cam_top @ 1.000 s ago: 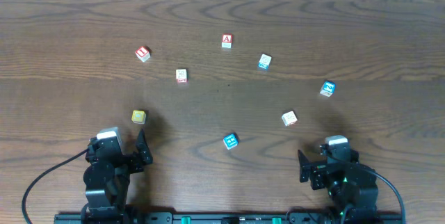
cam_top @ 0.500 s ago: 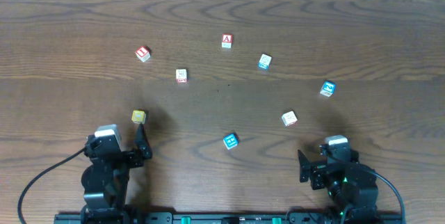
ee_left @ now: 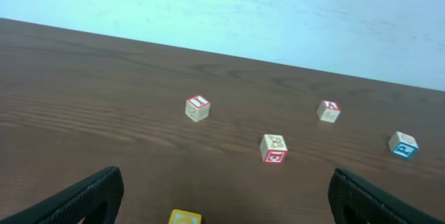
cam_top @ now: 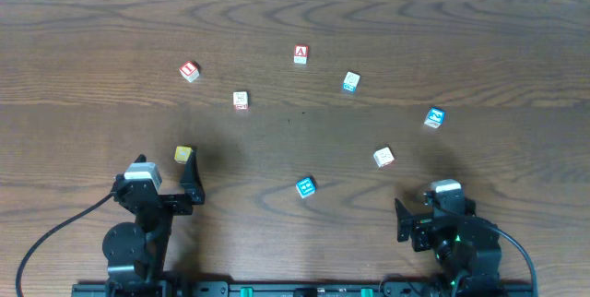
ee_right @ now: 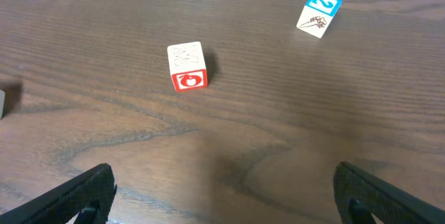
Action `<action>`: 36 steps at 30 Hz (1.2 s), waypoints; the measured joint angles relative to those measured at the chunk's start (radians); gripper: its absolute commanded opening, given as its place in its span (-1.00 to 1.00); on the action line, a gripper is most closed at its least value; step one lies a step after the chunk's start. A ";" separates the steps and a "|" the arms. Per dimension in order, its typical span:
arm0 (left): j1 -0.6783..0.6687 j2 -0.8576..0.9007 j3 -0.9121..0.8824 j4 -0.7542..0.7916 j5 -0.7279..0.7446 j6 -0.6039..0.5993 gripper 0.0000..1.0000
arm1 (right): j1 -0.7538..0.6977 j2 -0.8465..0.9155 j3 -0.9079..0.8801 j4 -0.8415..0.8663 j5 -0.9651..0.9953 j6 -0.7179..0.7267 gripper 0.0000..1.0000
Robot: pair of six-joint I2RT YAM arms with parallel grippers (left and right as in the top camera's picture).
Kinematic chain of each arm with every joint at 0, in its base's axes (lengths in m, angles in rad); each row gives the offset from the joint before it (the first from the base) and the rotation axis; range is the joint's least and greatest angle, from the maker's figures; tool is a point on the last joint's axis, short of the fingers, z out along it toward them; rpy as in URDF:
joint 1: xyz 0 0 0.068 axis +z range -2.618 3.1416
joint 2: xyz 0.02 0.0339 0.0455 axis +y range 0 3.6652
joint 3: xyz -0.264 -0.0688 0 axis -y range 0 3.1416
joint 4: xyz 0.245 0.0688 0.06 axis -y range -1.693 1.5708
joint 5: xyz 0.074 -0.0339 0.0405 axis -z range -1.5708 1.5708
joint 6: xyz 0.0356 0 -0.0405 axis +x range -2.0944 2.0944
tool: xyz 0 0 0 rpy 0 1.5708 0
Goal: Spell out Ai2
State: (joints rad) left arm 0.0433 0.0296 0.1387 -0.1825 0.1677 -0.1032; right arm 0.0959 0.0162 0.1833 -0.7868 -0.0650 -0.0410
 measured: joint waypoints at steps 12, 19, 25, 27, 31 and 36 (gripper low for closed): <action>0.000 0.177 0.013 0.075 0.009 -0.024 0.91 | 0.000 0.000 0.000 0.000 -0.003 0.000 0.98; 0.000 0.510 0.212 0.078 -0.006 -0.054 0.91 | 0.000 -0.001 0.000 0.000 -0.006 0.000 0.99; 0.000 0.809 0.409 0.041 -0.012 -0.126 0.91 | 0.000 -0.003 -0.001 0.002 -0.006 0.000 0.98; 0.000 0.915 0.487 0.006 -0.014 -0.153 0.91 | 0.000 -0.005 -0.001 0.001 -0.007 0.000 0.99; -0.005 1.138 0.686 -0.103 -0.015 -0.195 0.91 | 0.000 -0.005 -0.002 0.001 -0.006 0.000 0.99; -0.027 1.351 0.935 -0.234 -0.018 -0.220 0.91 | 0.000 -0.005 -0.002 0.001 -0.007 0.000 0.99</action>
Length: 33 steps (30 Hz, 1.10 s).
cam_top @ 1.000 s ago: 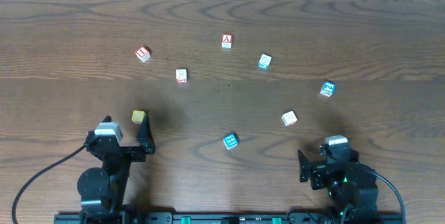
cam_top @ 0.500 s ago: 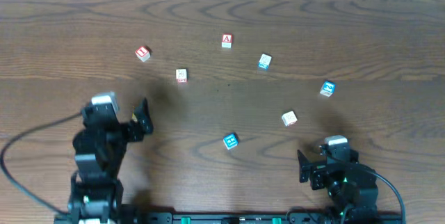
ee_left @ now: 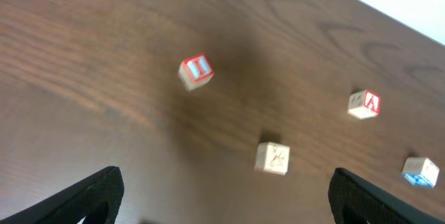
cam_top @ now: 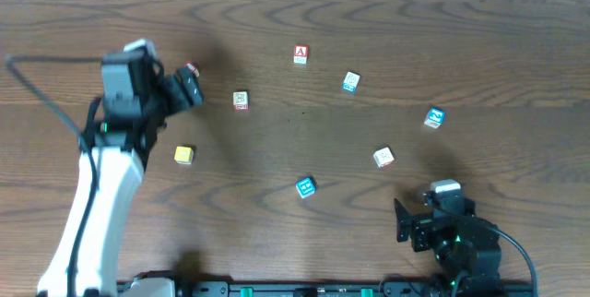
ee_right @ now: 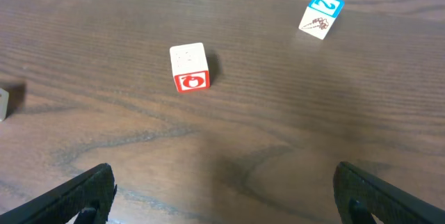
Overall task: Spell out Ai2
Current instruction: 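Reach the left gripper forward to the red-bordered I block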
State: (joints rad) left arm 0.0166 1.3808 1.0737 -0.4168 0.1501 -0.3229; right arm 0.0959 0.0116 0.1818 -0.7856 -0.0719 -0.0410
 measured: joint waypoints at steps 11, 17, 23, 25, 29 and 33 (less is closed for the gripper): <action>-0.006 0.394 0.494 -0.218 -0.031 -0.069 0.91 | 0.000 0.000 0.000 0.000 0.000 0.000 0.99; -0.003 0.591 0.706 -0.314 -0.048 -0.074 0.91 | 0.000 0.000 0.000 0.000 0.000 0.000 0.99; 0.010 0.708 0.762 -0.364 -0.049 -0.090 0.91 | 0.000 0.000 0.000 0.000 0.000 0.000 0.99; 0.012 0.729 0.762 -0.369 -0.049 -0.095 0.91 | 0.000 0.000 0.000 0.000 0.000 0.000 0.98; 0.012 0.748 0.762 -0.335 -0.048 -0.097 0.91 | 0.000 0.000 0.000 0.000 0.000 0.000 0.99; 0.011 0.750 0.762 -0.306 -0.019 -0.097 0.91 | 0.000 0.000 0.000 0.000 0.000 0.000 0.99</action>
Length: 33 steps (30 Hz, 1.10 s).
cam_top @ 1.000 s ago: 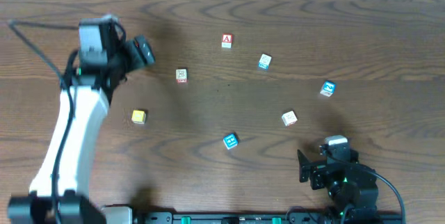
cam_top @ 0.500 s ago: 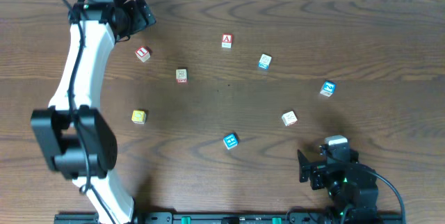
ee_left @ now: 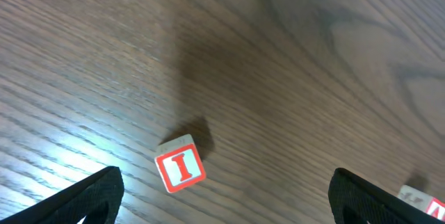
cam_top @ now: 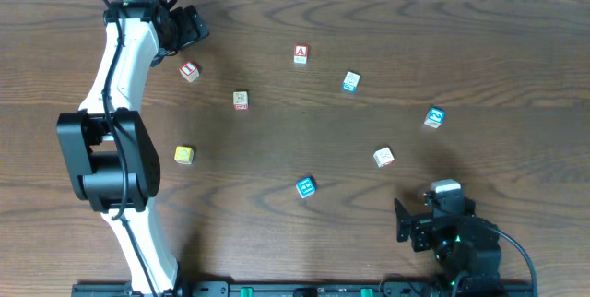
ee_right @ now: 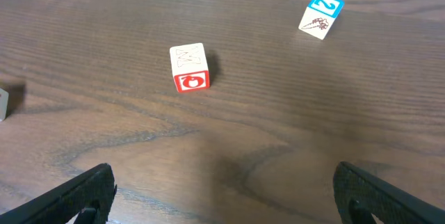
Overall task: Spell out Ai2
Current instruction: 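Reach the left gripper forward to the red-bordered I block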
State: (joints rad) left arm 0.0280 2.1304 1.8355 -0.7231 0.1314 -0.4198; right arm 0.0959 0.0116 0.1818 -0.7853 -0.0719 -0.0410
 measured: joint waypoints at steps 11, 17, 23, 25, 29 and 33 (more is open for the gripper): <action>0.000 0.000 0.000 0.103 -0.029 -0.010 0.91 | 0.000 0.000 0.000 0.000 0.000 0.000 0.99; 0.000 0.013 0.000 0.103 -0.087 -0.109 0.91 | 0.000 0.000 0.000 0.000 0.000 0.000 0.99; -0.003 0.093 0.000 0.098 -0.086 -0.196 0.91 | 0.000 0.000 0.000 0.000 0.000 0.000 0.99; -0.007 0.121 0.000 0.092 -0.082 -0.210 0.91 | 0.000 0.000 0.000 0.000 0.000 0.000 0.98; -0.018 0.162 0.000 0.056 -0.079 -0.220 0.91 | 0.000 0.000 0.000 0.000 0.000 0.000 0.98; -0.026 0.178 0.000 0.031 -0.079 -0.231 0.91 | 0.000 0.000 0.000 0.000 0.000 0.000 0.99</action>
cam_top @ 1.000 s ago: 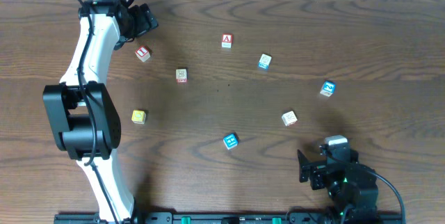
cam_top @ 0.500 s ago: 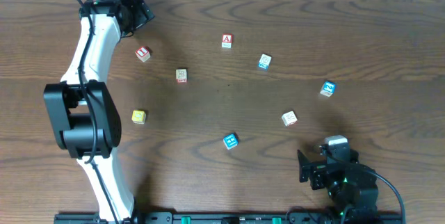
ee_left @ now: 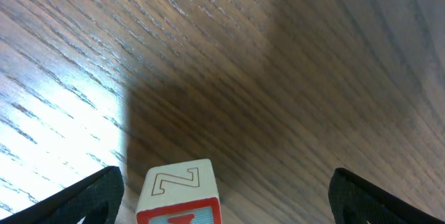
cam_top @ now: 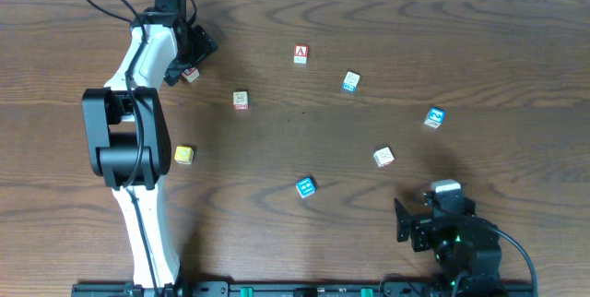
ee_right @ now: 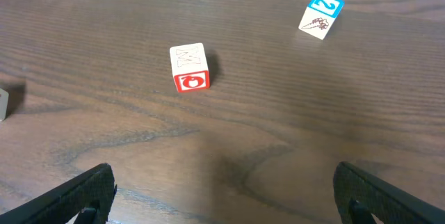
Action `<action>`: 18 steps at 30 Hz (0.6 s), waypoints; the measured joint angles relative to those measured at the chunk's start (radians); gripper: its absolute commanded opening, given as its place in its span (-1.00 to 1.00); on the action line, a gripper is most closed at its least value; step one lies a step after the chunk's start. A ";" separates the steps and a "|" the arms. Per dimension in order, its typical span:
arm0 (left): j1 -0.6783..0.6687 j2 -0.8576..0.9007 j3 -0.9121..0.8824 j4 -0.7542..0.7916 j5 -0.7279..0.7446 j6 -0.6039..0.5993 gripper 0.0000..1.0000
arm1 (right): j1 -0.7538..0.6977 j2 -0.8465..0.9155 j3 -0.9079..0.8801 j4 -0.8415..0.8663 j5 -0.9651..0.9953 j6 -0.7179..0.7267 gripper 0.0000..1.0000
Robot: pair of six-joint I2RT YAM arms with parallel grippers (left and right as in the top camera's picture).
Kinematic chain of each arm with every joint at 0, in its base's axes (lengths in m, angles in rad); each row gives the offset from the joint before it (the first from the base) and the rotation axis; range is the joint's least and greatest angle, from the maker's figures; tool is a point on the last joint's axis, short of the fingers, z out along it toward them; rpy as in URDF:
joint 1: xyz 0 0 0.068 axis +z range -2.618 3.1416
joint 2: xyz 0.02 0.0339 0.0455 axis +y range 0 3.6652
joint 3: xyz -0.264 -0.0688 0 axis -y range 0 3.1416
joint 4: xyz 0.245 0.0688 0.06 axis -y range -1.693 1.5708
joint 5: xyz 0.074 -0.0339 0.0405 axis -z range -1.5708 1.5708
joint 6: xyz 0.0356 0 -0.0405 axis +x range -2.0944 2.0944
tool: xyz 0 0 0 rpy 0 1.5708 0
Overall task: Spell out Ai2
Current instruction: 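Reach the left gripper forward to the red-bordered I block, then close the left gripper on the I block and lift it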
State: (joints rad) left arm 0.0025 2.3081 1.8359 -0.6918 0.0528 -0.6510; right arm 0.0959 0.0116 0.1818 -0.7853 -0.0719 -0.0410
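The red-edged I block (cam_top: 191, 75) lies at the far left; in the left wrist view the I block (ee_left: 177, 193) shows a Z side and sits low between the fingers. My left gripper (ee_left: 224, 206) is open around it, close over the table, and the left gripper (cam_top: 191, 57) reaches to the far left. The red A block (cam_top: 300, 53) is at the far middle. The blue 2 block (cam_top: 434, 117) lies at the right, also seen as the 2 block (ee_right: 320, 13). My right gripper (ee_right: 222, 203) is open and holds nothing.
Other blocks lie scattered: a plain one (cam_top: 241, 100), a blue-sided one (cam_top: 351, 81), a red-and-white one (cam_top: 383, 157), a blue one (cam_top: 305, 186) and a yellow one (cam_top: 183, 154). The table's far edge runs just behind the left gripper.
My left gripper has come down and closer to the I block, which now fills the bottom of its view between the open fingers. The right arm has not moved.
My left gripper was open at the table's front by the yellow block. Then it was raised at the left with the I block ahead. Then it was near the far edge above that block, and now it sits low around it. No block has moved.
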 measured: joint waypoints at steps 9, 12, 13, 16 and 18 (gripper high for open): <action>0.000 0.000 0.000 -0.053 0.000 -0.039 0.62 | 0.000 0.000 0.000 0.000 0.000 0.000 0.98; 0.000 0.000 0.000 -0.054 0.001 -0.049 0.33 | 0.000 0.000 0.000 0.000 0.000 0.000 0.99; 0.000 0.000 0.000 -0.056 0.001 -0.051 0.30 | 0.000 0.000 0.000 0.000 0.000 0.000 0.99; 0.000 0.000 0.000 -0.060 0.003 -0.053 0.24 | 0.000 0.000 0.000 0.000 0.000 0.000 0.98; 0.000 0.000 0.000 -0.061 0.004 -0.053 0.20 | 0.000 0.000 0.000 0.000 0.000 0.000 0.98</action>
State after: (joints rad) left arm 0.0025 2.3081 1.8359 -0.7525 0.0570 -0.7044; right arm 0.0959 0.0116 0.1818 -0.7853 -0.0719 -0.0410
